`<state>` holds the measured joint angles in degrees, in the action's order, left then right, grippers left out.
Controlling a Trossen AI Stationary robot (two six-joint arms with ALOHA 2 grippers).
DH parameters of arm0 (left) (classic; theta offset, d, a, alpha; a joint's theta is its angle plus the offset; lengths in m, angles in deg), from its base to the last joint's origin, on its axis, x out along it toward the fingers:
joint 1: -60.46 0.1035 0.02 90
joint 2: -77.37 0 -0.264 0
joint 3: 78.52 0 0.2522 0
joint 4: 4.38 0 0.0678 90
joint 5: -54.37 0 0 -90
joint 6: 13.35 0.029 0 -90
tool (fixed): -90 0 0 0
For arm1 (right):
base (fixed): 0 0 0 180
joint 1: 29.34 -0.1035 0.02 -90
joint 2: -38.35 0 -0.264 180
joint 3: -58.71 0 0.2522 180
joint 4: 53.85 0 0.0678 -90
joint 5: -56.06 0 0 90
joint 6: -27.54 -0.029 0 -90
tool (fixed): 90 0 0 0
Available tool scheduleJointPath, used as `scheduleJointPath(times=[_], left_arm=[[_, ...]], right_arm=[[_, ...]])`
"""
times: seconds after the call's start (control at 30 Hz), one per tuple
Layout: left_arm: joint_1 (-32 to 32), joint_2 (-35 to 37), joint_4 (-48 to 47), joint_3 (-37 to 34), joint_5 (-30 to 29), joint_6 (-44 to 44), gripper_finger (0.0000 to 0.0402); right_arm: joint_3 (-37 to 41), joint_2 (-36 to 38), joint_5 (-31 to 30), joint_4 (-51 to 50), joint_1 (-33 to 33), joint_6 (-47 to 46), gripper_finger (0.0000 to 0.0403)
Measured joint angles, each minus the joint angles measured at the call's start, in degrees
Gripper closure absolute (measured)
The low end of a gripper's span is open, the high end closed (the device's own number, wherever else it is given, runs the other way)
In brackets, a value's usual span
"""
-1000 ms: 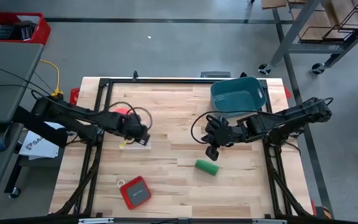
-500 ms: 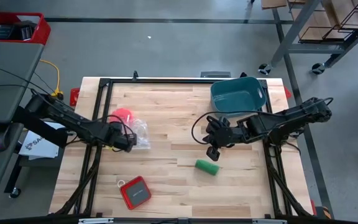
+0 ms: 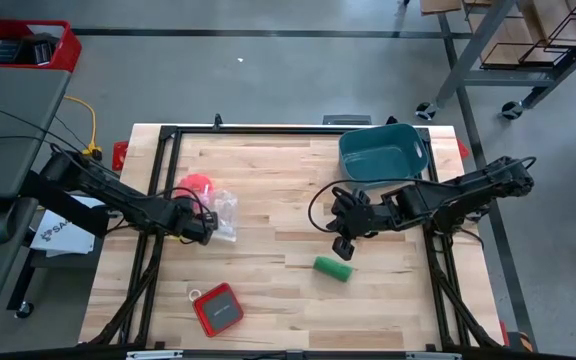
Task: Roll bandage
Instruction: Put the rolled green bandage into the transparent zip bag
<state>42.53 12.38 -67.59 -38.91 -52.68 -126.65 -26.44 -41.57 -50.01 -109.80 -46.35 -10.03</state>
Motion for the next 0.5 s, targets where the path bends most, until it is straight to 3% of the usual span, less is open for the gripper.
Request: scheduleJointPath(times=[0.13,0.33,0.5], left_arm=[[0.0,0.0,3.5,0.0,0.0,2.8,0.0384],[-0.7,0.3,11.8,0.9,-0.5,6.4,0.0400],[-1.7,0.3,17.6,6.9,-3.1,15.6,0.0401]], right_arm=[[0.0,0.0,0.0,0.0,0.0,0.0,0.0402],[0.0,0.0,3.6,0.0,0.0,0.0,0.0402],[0.0,1.5,4.3,-0.1,-1.1,0.3,0.0402]])
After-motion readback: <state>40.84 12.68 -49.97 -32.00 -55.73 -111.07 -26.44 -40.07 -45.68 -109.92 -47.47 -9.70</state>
